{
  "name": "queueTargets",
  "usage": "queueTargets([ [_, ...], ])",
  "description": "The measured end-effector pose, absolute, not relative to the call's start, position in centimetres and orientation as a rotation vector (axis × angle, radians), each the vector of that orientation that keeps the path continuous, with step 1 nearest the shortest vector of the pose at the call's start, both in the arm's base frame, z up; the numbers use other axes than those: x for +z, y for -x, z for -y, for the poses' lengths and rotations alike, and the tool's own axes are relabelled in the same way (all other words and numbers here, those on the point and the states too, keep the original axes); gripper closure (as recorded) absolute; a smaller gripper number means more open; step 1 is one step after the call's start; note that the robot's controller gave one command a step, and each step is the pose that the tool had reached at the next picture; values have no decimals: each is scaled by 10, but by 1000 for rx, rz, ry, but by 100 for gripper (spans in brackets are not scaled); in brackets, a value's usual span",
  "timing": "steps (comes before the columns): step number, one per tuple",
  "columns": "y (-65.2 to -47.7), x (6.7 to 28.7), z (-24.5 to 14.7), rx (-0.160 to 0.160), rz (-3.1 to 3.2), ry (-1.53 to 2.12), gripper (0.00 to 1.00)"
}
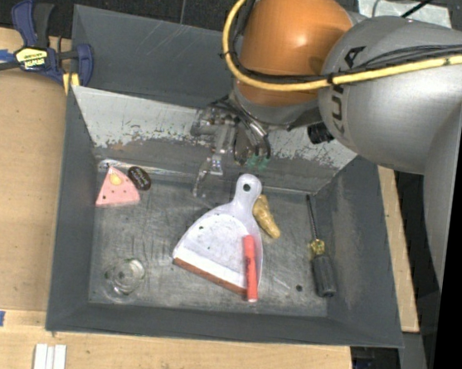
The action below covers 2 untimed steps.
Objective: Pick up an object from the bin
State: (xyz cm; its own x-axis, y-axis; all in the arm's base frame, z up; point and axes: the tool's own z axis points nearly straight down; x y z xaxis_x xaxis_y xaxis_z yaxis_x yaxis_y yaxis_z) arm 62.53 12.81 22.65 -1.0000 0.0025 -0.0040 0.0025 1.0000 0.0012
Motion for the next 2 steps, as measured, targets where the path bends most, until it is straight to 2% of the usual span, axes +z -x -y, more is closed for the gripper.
queueTargets([
  [1, -625, 227, -128, 2, -3138, -4, 0],
  [2, -606, 130, -124, 1, -3135, 175, 100],
])
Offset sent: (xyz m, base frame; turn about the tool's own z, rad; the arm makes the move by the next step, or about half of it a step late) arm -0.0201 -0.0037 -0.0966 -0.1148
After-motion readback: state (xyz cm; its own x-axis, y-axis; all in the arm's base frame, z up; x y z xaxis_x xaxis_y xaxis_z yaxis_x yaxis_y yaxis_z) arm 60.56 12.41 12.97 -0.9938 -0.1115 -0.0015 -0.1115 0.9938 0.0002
